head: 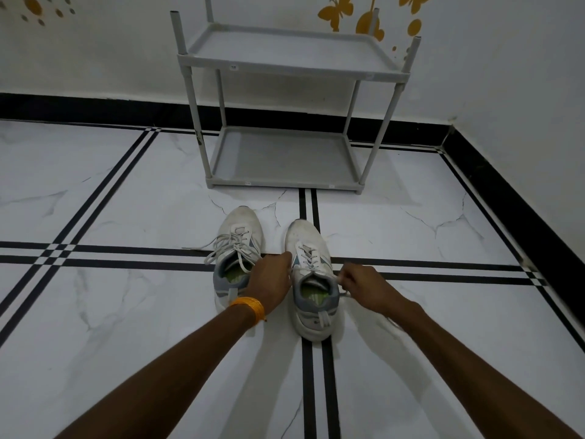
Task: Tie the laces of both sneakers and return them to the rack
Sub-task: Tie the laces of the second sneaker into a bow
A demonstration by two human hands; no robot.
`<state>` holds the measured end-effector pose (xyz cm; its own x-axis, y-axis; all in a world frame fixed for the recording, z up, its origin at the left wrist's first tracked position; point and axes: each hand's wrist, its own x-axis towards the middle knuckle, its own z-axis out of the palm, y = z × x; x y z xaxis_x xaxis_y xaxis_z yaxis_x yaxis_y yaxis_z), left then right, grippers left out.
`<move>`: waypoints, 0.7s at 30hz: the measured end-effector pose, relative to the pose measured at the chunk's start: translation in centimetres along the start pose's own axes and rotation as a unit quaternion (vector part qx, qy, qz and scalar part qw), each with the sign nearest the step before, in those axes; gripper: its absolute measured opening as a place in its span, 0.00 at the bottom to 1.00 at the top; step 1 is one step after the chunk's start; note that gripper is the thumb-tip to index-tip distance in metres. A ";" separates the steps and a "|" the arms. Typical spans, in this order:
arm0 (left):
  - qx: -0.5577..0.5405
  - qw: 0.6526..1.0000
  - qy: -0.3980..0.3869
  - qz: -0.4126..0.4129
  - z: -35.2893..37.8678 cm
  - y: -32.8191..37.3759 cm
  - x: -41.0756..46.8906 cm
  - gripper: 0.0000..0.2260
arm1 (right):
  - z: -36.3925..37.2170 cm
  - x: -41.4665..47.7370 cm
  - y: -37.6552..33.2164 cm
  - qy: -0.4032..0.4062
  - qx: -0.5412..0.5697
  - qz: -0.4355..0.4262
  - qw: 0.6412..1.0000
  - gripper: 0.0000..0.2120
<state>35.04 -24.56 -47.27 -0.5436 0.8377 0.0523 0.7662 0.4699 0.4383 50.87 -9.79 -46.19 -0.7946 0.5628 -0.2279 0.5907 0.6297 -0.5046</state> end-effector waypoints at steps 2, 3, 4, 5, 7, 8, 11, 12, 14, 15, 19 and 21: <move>0.009 1.000 0.002 0.007 0.3 0.2 -0.2 0.06 | -0.7 -0.2 -0.8 -0.019 0.167 0.025 0.985 0.10; 0.018 1.000 -0.002 0.005 0.4 0.2 -0.3 0.06 | -0.9 -0.2 -1.5 -0.023 0.250 0.034 0.967 0.11; 0.033 0.999 -0.006 -0.002 0.4 0.3 -0.3 0.07 | -1.0 -0.1 -2.2 -0.026 0.323 0.042 0.945 0.12; 0.050 0.999 -0.006 -0.010 0.3 0.4 -0.2 0.08 | -0.9 0.1 -2.9 -0.027 0.378 0.048 0.924 0.13; 0.091 0.996 0.014 -0.020 -0.3 0.4 0.2 0.11 | -0.7 0.5 -3.9 -0.018 0.443 0.054 0.895 0.14; 0.108 0.993 0.032 -0.022 -0.6 0.4 0.5 0.13 | -0.6 0.7 -4.2 -0.009 0.466 0.054 0.883 0.14; -0.011 0.994 0.081 -0.069 -1.9 0.7 1.0 0.15 | -0.4 1.2 -4.5 0.014 0.563 0.055 0.824 0.13; -0.154 0.980 0.062 -0.105 -2.3 0.8 1.2 0.15 | -0.3 1.3 -4.5 0.021 0.589 0.058 0.806 0.11; -0.411 0.894 -0.012 -0.178 -2.7 1.5 1.3 0.13 | 0.3 1.5 -4.6 0.038 0.593 0.068 0.801 0.10; -0.470 0.861 -0.031 -0.193 -2.7 1.7 1.3 0.12 | 0.7 1.7 -4.5 0.043 0.586 0.072 0.806 0.10; -0.545 0.816 -0.023 -0.193 -1.7 2.2 1.0 0.10 | 0.7 1.9 -4.6 0.054 0.589 0.079 0.803 0.12; -0.568 0.802 -0.002 -0.185 -1.2 2.2 0.9 0.09 | 0.4 1.8 -4.6 0.065 0.544 0.076 0.833 0.12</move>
<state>35.82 -23.10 -45.24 -0.6589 0.7013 -0.2720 -0.2557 0.1313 0.9578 46.64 -11.92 -44.61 -0.6576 0.6903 -0.3017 0.1505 -0.2720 -0.9504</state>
